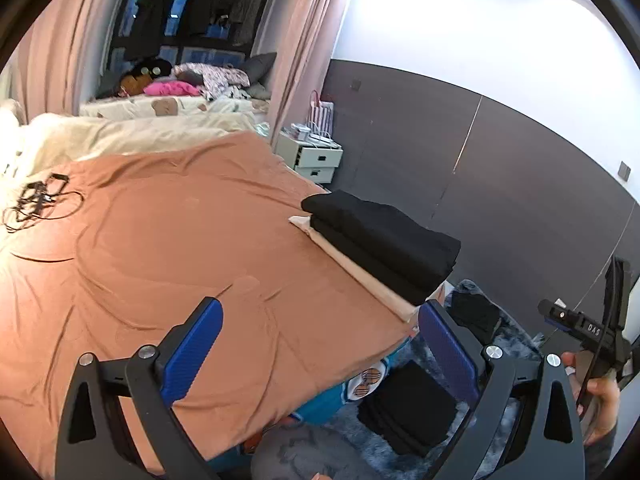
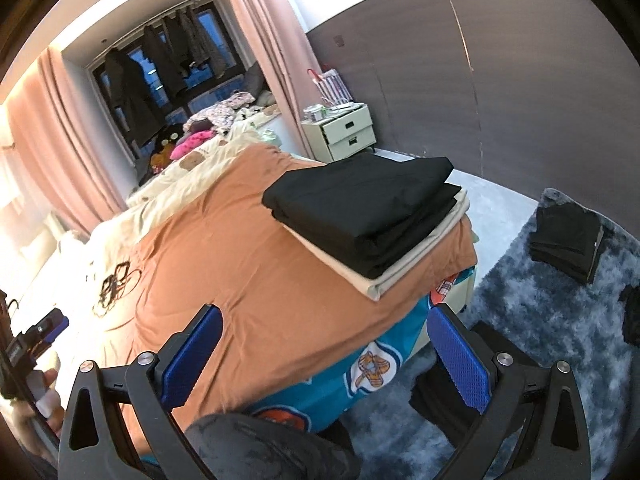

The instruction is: Fold large clothes

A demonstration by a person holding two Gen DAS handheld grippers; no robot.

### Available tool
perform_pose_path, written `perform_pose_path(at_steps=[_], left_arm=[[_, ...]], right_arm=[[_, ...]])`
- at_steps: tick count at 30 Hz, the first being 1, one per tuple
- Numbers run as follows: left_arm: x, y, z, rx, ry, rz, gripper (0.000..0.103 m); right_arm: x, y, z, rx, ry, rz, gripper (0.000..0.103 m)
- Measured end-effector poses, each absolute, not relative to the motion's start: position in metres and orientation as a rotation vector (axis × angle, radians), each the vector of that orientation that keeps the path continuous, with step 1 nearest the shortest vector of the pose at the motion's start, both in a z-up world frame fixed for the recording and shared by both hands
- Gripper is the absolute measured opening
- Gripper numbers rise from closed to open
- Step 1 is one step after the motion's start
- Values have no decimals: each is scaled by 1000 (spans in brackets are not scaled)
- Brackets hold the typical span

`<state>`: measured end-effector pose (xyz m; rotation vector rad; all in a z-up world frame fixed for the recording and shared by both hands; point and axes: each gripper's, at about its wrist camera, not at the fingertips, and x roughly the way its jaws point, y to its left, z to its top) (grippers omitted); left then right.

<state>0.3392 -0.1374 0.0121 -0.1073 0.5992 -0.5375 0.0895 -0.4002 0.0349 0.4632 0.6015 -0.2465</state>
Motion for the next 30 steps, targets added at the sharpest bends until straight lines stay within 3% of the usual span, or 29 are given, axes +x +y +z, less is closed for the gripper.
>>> perform_pose_path(at_steps=[18,30], left_arm=[[222,-68,-9,-111,508,-370,100],[178,-38,-20,-126,456,-293,100]], right_arm=[[18,-326,42,289,534,-153,103],[-1,-277,16,237,568,-84,103]])
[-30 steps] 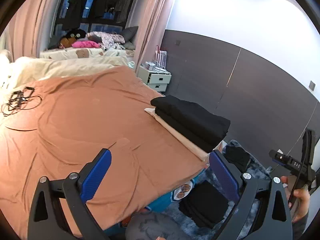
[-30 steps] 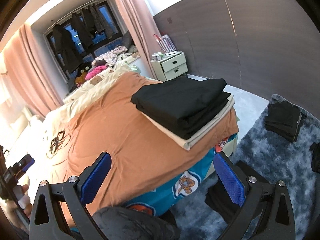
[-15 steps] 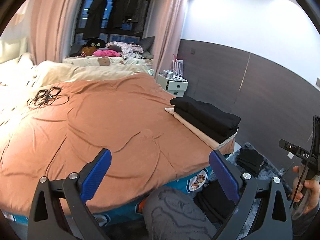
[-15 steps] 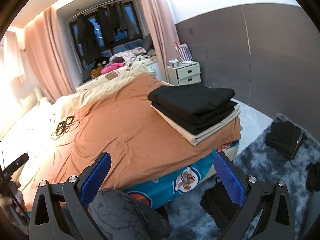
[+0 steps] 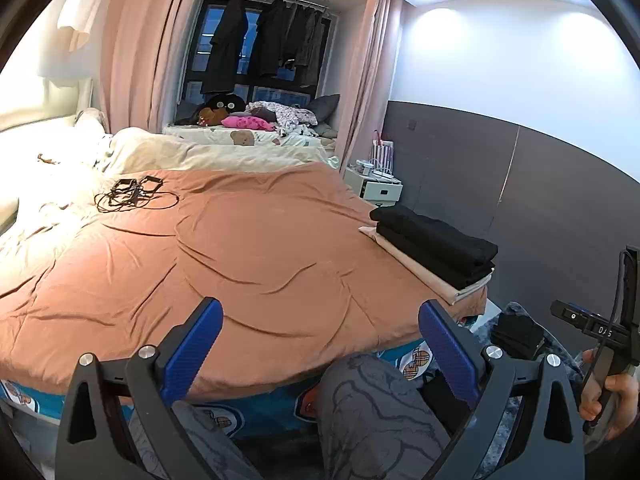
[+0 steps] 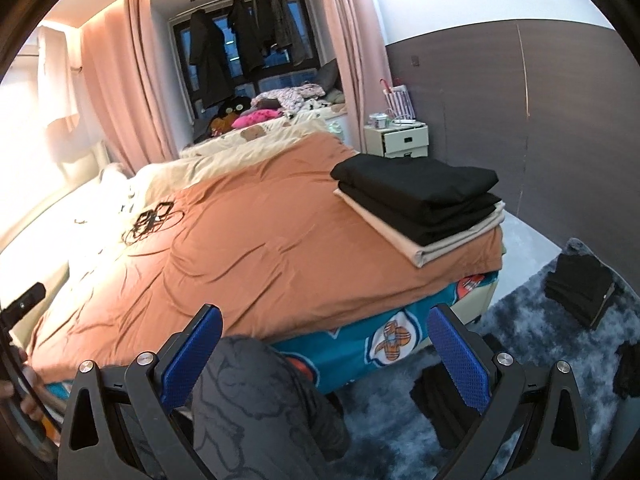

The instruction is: Fold large clothes

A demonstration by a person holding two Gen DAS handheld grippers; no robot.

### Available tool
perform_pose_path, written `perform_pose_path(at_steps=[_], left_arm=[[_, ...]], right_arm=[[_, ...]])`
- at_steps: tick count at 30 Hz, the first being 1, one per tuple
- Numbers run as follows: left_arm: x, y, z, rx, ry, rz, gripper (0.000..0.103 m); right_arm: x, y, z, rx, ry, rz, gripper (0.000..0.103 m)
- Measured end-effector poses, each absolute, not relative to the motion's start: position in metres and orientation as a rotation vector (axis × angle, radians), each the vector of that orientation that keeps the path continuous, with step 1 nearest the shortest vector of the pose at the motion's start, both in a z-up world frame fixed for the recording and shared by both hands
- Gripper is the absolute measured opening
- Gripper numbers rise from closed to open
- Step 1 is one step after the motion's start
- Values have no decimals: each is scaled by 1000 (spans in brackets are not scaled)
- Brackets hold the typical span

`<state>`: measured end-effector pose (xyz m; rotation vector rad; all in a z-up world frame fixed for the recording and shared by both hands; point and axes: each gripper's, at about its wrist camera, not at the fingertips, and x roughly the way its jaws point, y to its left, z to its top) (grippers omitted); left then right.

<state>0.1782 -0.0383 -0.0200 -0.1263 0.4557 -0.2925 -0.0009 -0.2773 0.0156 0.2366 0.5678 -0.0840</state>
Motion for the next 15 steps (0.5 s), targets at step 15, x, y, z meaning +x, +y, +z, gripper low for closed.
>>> perform_pose_path(at_steps=[15], left_arm=[[166,-41,-28,-74,448,-264,100]], right_arm=[[3,-266,6,241,546,-46,103]])
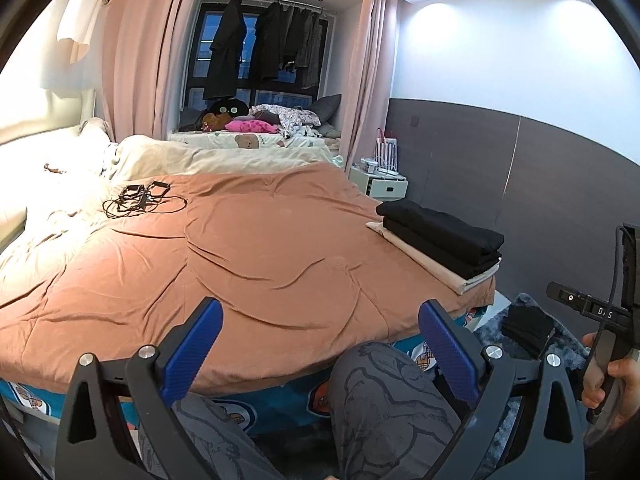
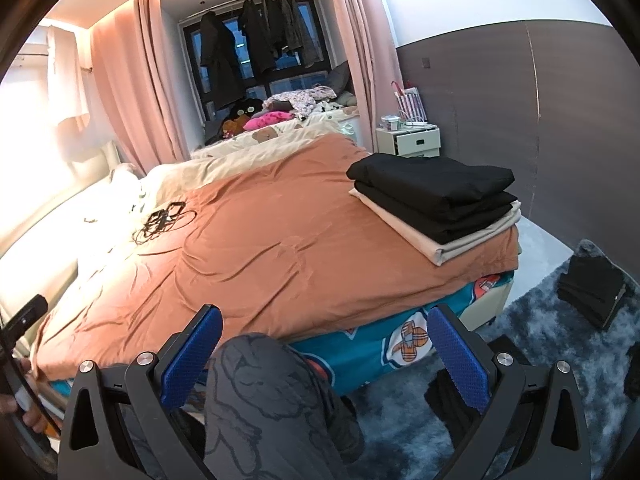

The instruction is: Fold large clothes

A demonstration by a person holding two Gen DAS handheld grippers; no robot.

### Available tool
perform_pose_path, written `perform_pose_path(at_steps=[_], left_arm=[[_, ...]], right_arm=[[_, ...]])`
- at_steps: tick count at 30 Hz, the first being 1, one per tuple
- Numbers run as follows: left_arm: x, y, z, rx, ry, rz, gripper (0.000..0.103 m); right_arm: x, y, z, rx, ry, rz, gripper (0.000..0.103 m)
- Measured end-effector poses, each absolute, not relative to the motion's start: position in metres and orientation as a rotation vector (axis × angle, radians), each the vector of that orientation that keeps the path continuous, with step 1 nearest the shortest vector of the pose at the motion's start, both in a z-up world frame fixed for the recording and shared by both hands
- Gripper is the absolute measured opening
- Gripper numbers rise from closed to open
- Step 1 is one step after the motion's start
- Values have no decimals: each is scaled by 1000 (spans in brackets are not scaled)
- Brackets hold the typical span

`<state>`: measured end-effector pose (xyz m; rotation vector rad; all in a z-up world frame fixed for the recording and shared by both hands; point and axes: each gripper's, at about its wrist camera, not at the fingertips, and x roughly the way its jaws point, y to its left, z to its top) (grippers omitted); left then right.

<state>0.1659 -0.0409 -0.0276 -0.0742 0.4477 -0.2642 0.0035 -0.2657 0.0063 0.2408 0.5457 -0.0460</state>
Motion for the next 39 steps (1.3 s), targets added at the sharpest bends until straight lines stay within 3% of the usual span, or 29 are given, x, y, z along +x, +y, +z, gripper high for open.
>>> perform_pose_path(at_steps=[39], left_arm=[[153,-48,-25,-47,444,-196,102]], right_arm=[[7,-263,2,238,545,-29,103]])
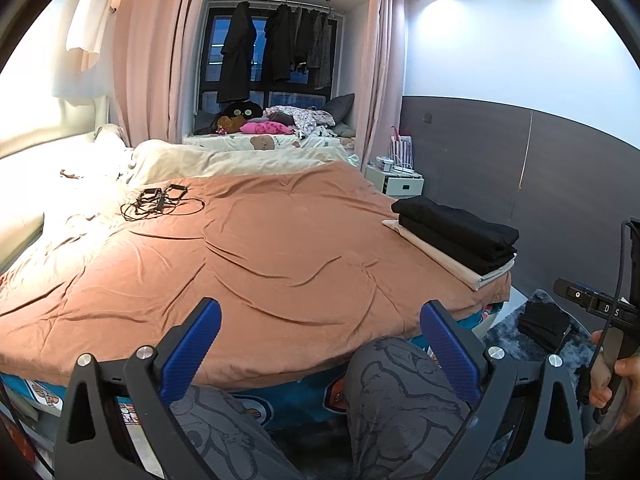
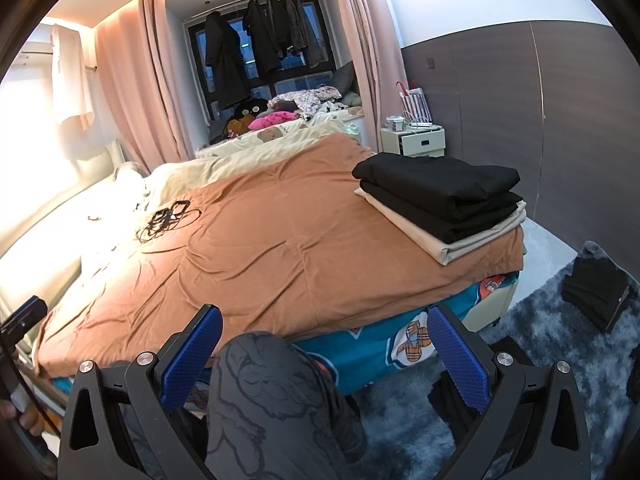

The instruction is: Fold large clothes

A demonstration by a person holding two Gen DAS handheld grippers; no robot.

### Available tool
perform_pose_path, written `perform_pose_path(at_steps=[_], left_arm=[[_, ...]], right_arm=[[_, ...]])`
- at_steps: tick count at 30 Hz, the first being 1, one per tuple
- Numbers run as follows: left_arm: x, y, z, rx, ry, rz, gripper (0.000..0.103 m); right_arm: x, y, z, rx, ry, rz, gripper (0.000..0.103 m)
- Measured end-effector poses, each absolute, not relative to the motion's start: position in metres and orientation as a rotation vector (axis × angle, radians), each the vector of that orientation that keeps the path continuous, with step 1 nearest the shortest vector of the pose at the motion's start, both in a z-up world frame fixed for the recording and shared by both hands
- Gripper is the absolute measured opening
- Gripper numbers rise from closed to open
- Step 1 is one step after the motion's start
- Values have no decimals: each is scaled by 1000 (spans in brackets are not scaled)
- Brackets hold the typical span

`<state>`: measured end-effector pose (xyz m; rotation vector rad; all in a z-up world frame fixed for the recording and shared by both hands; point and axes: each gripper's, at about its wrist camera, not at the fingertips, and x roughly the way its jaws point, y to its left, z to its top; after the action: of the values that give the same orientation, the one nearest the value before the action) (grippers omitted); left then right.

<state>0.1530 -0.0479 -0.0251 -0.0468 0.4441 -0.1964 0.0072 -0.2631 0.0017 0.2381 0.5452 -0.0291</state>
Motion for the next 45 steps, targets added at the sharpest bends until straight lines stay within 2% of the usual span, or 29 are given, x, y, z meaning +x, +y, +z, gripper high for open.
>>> perform_pose_path(at_steps=[45], left_arm=[[141,-36,-22,-77,417,-165,102]], right_arm=[[13,-256,1,205,554,-22,103]])
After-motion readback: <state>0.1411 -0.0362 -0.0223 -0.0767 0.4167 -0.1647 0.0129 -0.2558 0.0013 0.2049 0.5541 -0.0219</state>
